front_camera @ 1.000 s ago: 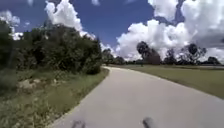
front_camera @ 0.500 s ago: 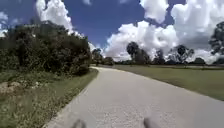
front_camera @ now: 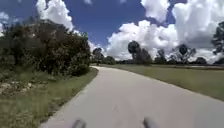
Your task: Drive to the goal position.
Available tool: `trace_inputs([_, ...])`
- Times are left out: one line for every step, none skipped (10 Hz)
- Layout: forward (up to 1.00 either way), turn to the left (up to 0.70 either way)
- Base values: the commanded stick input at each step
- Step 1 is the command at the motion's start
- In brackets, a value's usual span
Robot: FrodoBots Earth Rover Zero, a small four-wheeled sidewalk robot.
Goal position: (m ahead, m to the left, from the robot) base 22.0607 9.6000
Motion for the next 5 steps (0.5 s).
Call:
trace_inputs([0.70,0.00])
trace_inputs([0.70,0.00])
trace_inputs([0.70,0.00])
trace_inputs([0.70,0.00])
trace_inputs([0.70,0.00])
